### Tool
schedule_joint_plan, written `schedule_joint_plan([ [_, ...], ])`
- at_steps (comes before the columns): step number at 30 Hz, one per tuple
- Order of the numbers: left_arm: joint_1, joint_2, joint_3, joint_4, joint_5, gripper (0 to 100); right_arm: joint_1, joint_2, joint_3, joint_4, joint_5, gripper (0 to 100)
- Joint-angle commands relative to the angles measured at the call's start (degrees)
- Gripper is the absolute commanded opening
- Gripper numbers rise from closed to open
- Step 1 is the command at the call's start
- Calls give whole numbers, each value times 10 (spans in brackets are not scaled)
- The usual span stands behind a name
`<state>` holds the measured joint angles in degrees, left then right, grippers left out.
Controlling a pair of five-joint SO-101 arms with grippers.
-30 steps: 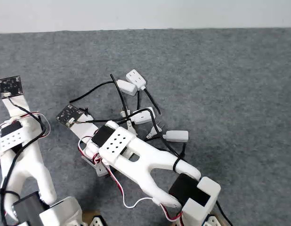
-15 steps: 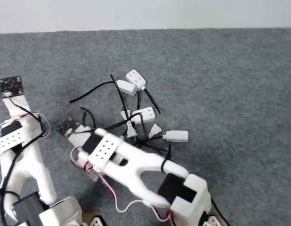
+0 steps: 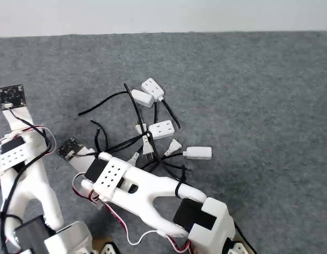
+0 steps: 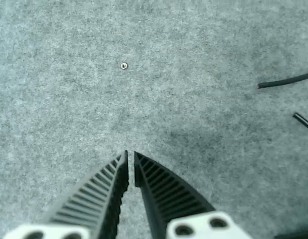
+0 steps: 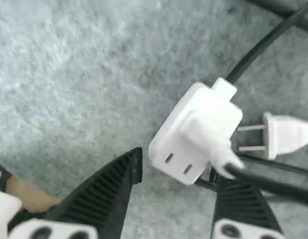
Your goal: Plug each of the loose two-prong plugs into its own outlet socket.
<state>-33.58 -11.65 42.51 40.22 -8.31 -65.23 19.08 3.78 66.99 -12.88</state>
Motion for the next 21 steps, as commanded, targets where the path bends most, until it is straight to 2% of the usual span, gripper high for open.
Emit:
schedule_joint_plan([
  [1, 0, -2, -4, -15, 7, 13, -2, -5, -13, -35, -7, 231],
  [9, 0, -2, -3, -15, 7, 13, 42, -4, 47, -137, -4, 231],
  [15, 0, -2, -2, -15, 7, 13, 46, -4, 55, -148, -2, 225],
  [17, 0, -2, -2, -15, 7, 13, 46, -4, 56, -148, 2, 164],
  [19, 0, -2, -2, -15, 7, 13, 46, -4, 57, -147, 25, 34],
  [20, 0, -2, -2, -15, 7, 13, 48, -5, 58, -146, 38, 0],
  [21, 0, -2, -2, -15, 7, 13, 55, -6, 58, -137, 49, 27],
])
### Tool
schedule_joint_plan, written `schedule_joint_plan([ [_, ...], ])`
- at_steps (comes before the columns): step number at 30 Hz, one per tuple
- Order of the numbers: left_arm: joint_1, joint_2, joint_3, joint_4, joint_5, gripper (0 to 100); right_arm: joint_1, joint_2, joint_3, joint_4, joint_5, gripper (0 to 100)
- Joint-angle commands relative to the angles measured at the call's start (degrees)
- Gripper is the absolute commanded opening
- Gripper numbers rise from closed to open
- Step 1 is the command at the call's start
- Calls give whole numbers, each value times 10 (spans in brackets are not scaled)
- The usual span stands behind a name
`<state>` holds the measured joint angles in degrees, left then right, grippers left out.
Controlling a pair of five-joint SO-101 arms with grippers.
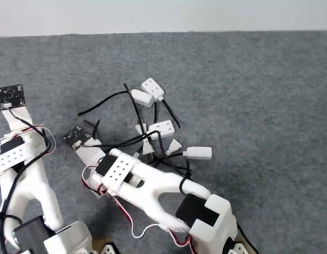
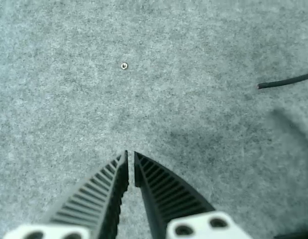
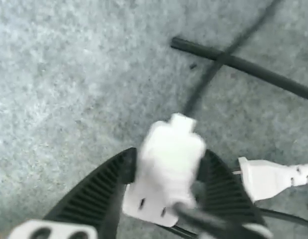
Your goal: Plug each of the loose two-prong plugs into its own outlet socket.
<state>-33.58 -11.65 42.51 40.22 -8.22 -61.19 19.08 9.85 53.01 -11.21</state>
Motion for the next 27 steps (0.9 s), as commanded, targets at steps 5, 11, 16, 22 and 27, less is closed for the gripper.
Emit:
schedule_joint_plan([
  [5, 3, -2, -1, -15, 6, 13, 59, -44, -55, 115, 49, 6],
  [11, 4, -1, -1, -16, 5, 13, 132, -211, -87, 271, 128, 8],
  [16, 26, 11, -4, -18, -12, 13, 282, -380, -85, 351, 181, 8],
  [22, 36, 62, -53, 13, -20, 13, 613, -500, -4, 361, 282, 9],
  [27, 38, 76, -69, 32, -22, 28, 919, -503, 171, 148, 368, 9],
])
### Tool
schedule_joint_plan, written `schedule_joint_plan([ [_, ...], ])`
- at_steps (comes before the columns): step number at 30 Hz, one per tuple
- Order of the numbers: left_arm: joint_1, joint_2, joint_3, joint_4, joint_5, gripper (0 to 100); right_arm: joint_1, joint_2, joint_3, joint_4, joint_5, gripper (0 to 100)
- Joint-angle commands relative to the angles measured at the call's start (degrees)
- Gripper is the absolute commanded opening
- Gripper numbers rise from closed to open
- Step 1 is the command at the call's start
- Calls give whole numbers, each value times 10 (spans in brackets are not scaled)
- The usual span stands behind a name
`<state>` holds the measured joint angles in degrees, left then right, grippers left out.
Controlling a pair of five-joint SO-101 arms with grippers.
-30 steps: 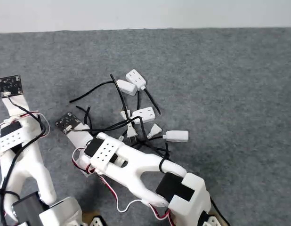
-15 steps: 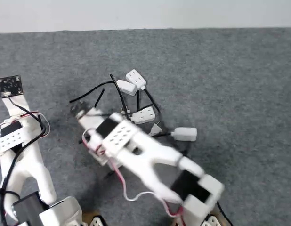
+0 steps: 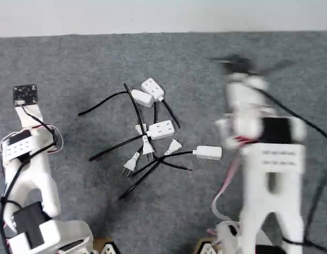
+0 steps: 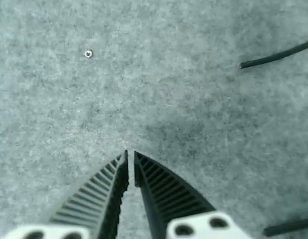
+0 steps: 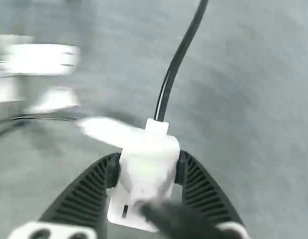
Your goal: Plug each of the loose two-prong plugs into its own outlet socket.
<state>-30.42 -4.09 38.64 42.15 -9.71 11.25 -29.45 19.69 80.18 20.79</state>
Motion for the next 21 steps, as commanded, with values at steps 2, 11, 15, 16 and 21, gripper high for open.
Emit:
schedule_joint_plan([
  [2, 7, 0, -32, 23, -9, 63, 284, 0, 120, -211, 84, 9],
  [11, 71, -1, -31, 62, -26, 130, 458, 228, 84, -343, 141, 9],
  [15, 144, -2, -33, 107, -45, 130, 491, 354, -15, -344, 137, 13],
  [16, 170, -2, -33, 116, -46, 130, 498, 383, -39, -342, 126, 19],
  [21, 274, -51, -33, 123, -41, 130, 513, 499, -174, -234, 127, 232],
])
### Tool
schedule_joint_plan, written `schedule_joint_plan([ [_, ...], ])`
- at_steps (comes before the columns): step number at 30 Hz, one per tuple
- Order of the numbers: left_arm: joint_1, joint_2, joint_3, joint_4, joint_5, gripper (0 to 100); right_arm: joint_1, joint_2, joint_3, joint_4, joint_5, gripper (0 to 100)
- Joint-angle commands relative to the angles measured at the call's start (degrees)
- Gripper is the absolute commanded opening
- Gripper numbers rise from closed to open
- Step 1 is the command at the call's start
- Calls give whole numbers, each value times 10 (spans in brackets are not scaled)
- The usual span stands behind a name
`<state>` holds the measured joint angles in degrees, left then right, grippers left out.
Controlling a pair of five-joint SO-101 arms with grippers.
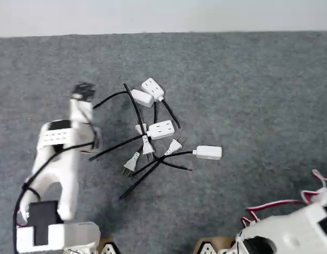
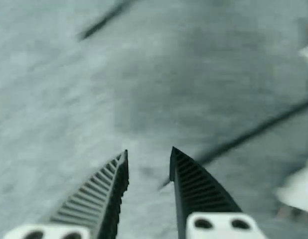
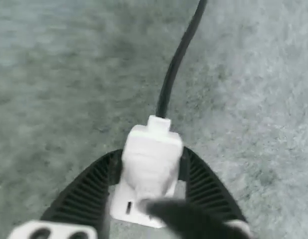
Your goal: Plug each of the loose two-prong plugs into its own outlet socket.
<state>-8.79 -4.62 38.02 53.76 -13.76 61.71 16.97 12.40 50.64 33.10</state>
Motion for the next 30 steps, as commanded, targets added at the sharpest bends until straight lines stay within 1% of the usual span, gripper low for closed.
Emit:
schedule_joint_plan([
  [1, 79, -65, -26, 7, 0, 131, 8, 54, -130, 89, 9, 281],
  [3, 128, -103, -25, 7, 25, 133, 8, 84, -181, 138, 26, 341],
  [5, 179, -135, -27, 3, 74, 134, 8, 107, -224, 181, 41, 338],
  [7, 233, -151, -25, -19, 135, 134, 5, 118, -258, 216, 41, 296],
  [9, 287, -142, -23, -55, 215, 134, 3, 124, -281, 242, 40, 227],
  [12, 349, -91, -28, -120, 333, 135, -1, 124, -303, 253, -8, 102],
  [14, 381, -48, -46, -163, 390, 135, -3, 124, -310, 250, -38, 32],
  [15, 394, -25, -58, -184, 421, 135, -3, 125, -310, 245, -44, 14],
  [18, 413, 46, -100, -252, 524, 135, -11, 131, -306, 239, -41, 17],
  [20, 418, 97, -138, -279, 551, 135, -12, 138, -298, 239, -30, 17],
  [24, 440, 193, -213, -278, 555, 131, -12, 165, -297, 234, -13, 17],
  [28, 481, 257, -270, -278, 558, 130, -9, 186, -297, 200, -9, 16],
  [30, 498, 280, -291, -278, 587, 130, -9, 190, -297, 190, -11, 16],
])
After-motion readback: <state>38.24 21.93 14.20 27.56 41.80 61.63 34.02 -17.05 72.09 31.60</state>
